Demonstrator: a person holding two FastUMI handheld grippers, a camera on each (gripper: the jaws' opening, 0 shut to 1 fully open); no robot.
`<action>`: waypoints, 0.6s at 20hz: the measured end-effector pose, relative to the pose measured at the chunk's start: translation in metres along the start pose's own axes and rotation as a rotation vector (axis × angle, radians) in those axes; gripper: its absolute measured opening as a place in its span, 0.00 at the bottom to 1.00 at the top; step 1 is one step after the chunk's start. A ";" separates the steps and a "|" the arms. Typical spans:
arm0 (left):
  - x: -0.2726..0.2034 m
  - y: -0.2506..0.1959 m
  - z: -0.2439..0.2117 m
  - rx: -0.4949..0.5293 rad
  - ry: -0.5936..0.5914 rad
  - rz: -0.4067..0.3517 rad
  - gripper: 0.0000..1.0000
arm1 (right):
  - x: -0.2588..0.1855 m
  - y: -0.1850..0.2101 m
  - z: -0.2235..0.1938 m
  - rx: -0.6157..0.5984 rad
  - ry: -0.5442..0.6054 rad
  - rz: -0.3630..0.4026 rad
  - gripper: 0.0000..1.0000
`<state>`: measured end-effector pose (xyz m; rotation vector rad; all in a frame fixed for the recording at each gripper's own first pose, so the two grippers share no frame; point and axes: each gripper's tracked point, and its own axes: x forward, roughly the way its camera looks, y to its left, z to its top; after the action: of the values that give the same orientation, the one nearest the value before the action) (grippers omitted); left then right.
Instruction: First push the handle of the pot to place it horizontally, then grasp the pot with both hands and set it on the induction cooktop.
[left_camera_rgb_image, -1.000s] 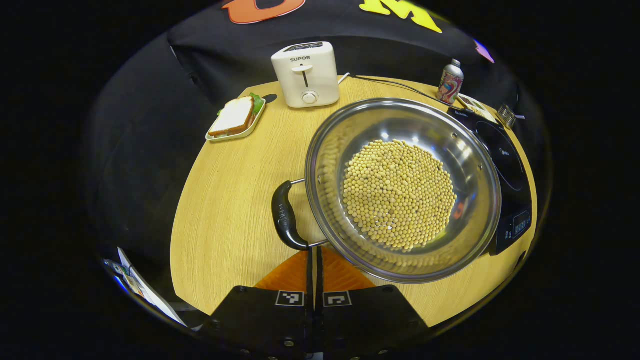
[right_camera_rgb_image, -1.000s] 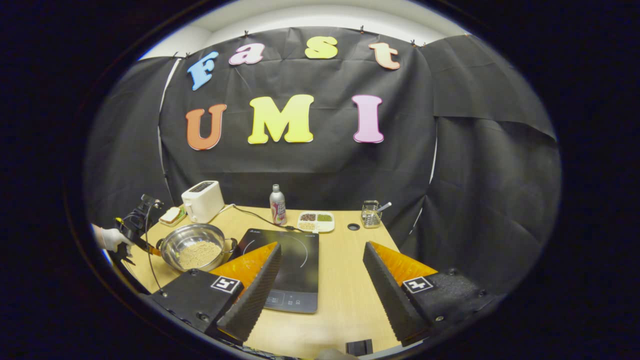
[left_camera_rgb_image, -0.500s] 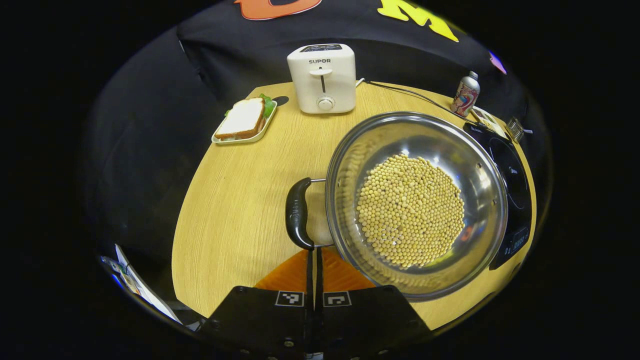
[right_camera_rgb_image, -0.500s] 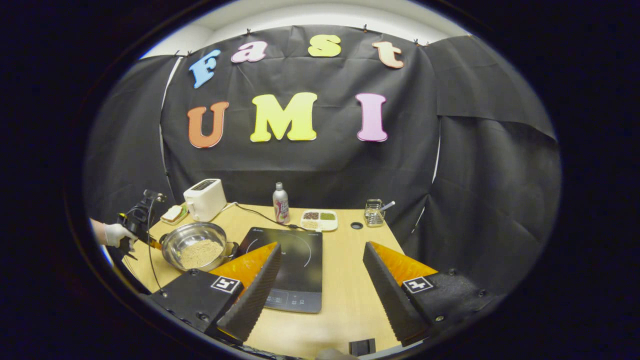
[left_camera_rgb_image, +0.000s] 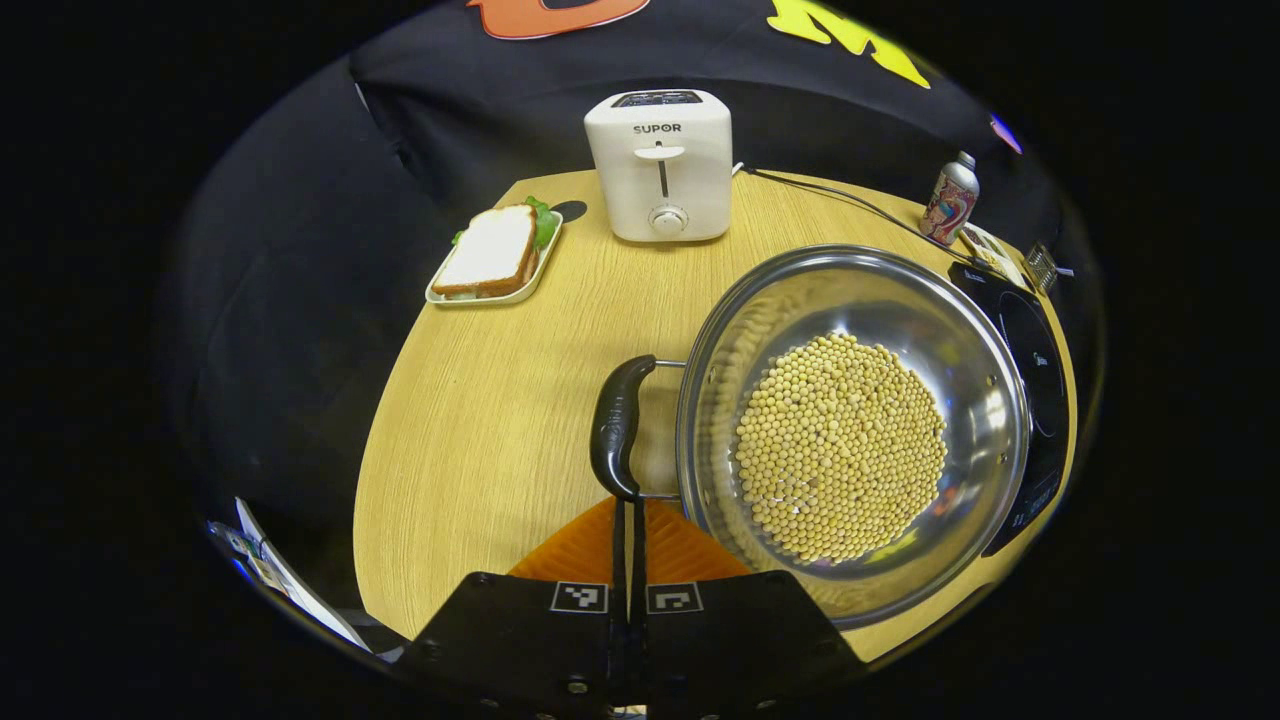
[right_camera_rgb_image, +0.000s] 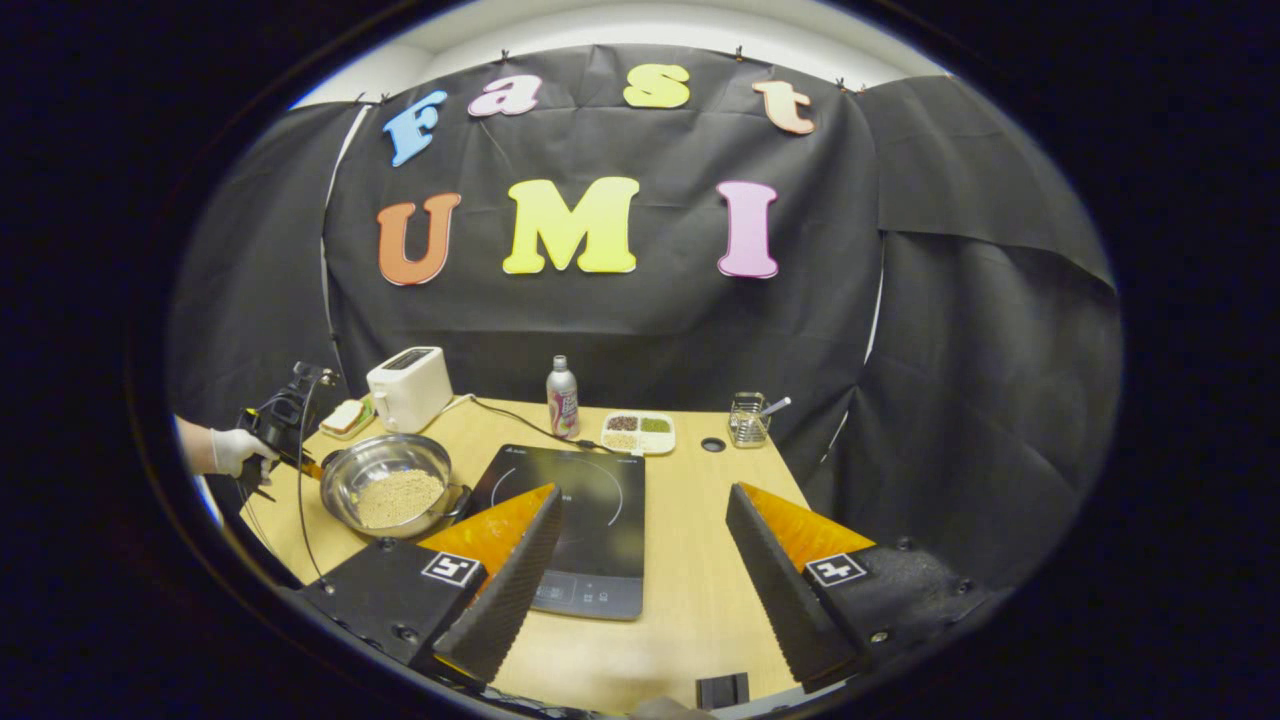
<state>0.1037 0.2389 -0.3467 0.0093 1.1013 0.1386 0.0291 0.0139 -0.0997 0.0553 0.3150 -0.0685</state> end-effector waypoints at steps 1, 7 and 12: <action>0.000 -0.001 -0.001 -0.005 -0.004 -0.006 0.00 | 0.001 0.003 -0.002 0.001 0.004 0.006 1.00; -0.025 0.019 0.001 -0.020 -0.134 0.043 0.00 | 0.022 0.041 -0.015 -0.010 0.063 0.095 1.00; -0.050 0.034 0.008 -0.039 -0.240 0.069 0.08 | 0.058 0.111 -0.030 0.005 0.158 0.232 1.00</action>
<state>0.0851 0.2671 -0.2958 0.0284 0.8588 0.2150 0.0830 0.1225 -0.1410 0.1023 0.4646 0.1662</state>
